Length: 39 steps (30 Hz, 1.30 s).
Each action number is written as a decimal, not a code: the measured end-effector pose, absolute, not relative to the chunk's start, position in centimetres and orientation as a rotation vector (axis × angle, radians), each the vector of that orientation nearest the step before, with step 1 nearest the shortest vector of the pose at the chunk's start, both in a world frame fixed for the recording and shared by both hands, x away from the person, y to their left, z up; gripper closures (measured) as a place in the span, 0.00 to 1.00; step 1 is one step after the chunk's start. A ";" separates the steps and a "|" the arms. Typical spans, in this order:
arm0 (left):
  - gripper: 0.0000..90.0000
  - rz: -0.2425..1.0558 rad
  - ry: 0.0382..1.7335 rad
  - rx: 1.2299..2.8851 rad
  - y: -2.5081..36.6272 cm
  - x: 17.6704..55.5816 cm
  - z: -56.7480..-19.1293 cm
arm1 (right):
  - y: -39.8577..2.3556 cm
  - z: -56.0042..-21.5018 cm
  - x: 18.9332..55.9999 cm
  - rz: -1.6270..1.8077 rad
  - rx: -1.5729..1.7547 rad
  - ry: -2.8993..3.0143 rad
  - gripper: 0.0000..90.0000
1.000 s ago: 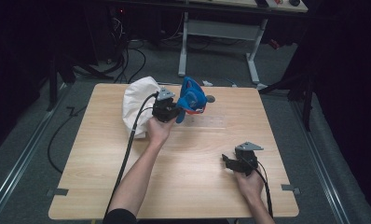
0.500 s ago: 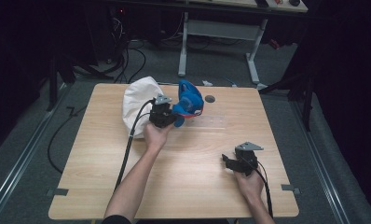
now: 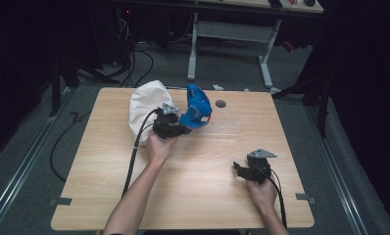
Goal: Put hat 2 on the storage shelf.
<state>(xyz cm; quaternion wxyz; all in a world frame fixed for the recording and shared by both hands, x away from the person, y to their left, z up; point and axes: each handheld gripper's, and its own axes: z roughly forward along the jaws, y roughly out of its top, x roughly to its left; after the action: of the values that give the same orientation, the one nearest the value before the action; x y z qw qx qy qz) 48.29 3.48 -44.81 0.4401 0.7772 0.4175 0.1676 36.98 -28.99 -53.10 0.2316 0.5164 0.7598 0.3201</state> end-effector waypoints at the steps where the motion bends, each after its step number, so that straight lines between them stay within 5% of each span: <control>1: 0.52 0.418 1.039 1.934 3.5 48.2 -44.8 | -29.0 -53.1 37.0 0.880 1.419 2.089 0.39; 39: 0.32 0.473 1.037 2.068 3.3 46.2 -45.7 | -29.0 -53.1 37.0 0.880 1.419 2.089 0.39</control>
<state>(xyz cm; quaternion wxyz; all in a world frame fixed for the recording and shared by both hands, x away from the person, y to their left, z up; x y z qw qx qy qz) 46.20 3.33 -45.72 0.3804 0.8099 0.4064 0.1851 36.98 -28.99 -53.10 0.2317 0.5163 0.7598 0.3201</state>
